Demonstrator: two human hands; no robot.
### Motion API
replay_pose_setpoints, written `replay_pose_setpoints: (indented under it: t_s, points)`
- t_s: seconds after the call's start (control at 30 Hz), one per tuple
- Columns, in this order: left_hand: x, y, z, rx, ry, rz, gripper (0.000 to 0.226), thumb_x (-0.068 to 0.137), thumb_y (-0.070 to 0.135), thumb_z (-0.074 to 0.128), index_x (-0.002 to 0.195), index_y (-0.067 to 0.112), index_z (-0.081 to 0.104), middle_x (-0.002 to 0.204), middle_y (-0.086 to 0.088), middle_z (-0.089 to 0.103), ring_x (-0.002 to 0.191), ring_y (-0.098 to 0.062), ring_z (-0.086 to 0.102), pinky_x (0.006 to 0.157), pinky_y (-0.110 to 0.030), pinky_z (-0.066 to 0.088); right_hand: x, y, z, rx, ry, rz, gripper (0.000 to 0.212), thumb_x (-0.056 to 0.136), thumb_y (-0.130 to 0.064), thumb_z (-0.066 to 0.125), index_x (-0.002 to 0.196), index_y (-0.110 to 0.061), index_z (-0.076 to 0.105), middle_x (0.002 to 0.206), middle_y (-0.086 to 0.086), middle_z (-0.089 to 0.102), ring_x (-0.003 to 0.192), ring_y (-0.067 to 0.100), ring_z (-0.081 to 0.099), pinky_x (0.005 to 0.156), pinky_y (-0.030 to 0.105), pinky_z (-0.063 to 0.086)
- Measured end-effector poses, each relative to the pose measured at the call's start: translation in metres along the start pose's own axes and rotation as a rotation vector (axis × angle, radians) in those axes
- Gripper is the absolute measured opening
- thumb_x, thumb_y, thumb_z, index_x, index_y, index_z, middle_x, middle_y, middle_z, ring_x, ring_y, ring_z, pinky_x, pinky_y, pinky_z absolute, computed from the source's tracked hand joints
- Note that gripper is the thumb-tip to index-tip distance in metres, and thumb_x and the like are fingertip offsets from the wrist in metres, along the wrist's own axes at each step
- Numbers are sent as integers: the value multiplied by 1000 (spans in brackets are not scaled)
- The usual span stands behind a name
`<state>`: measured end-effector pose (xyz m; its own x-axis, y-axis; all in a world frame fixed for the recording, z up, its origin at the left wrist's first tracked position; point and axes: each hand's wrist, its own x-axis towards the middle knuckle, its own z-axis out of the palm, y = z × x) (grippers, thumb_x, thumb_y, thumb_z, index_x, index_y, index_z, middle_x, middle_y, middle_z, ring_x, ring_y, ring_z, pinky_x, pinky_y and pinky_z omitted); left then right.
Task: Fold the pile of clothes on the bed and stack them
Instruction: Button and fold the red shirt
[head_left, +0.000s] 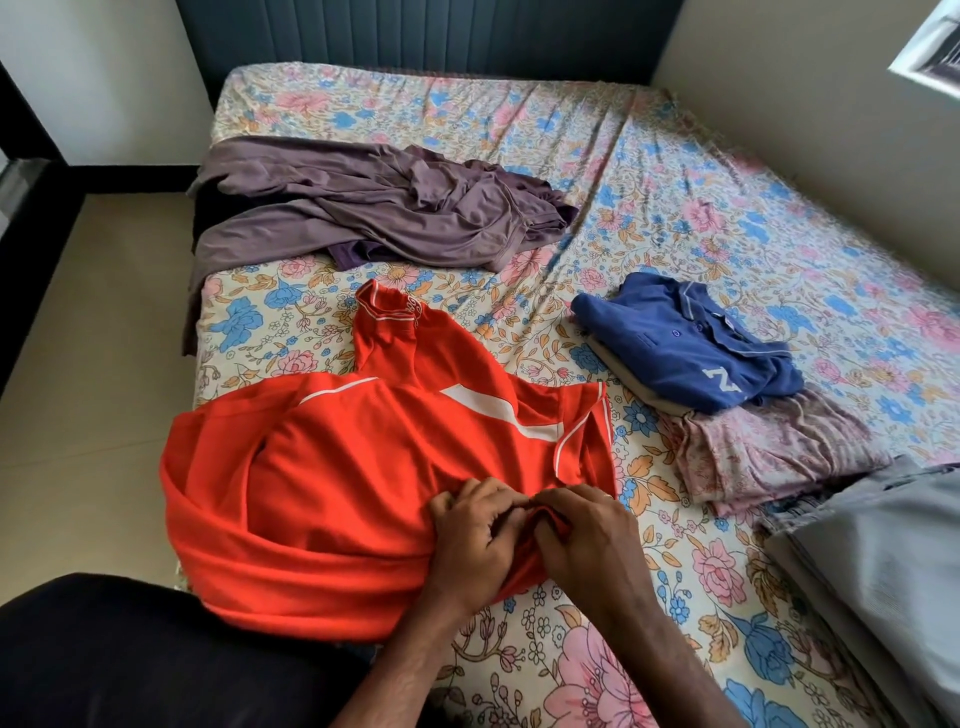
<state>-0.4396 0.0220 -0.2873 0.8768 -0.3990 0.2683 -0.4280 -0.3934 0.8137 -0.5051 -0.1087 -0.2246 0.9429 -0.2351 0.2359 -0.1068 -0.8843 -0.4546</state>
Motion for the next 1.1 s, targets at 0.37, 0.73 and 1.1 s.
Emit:
replay_pose_setpoints:
  t_s: [0.37, 0.73, 1.1]
  points:
    - [1, 1, -5, -120, -12, -68, 22, 84, 49, 55, 86, 34, 71, 93, 20, 65, 97, 2, 59, 92, -21, 23, 6, 12, -7, 271, -132, 11, 15, 85, -12, 77, 96, -21, 81, 83, -17, 76, 75, -2, 70, 71, 16, 55]
    - [8, 7, -13, -459, 1, -214, 22, 83, 35, 64, 73, 18, 72, 76, 11, 68, 78, -8, 64, 81, -29, 49, 7, 7, -7, 960, -288, 392, 15, 85, -24, 79, 92, -11, 78, 77, 20, 67, 68, 26, 56, 58, 29, 43]
    - [4, 7, -17, -485, 81, -136, 10, 85, 9, 71, 82, 17, 65, 79, 2, 67, 78, -15, 64, 78, -31, 52, 10, -3, -4, 1034, -434, 519, 17, 105, -14, 54, 100, -7, 68, 80, 4, 65, 69, 13, 58, 62, 26, 51]
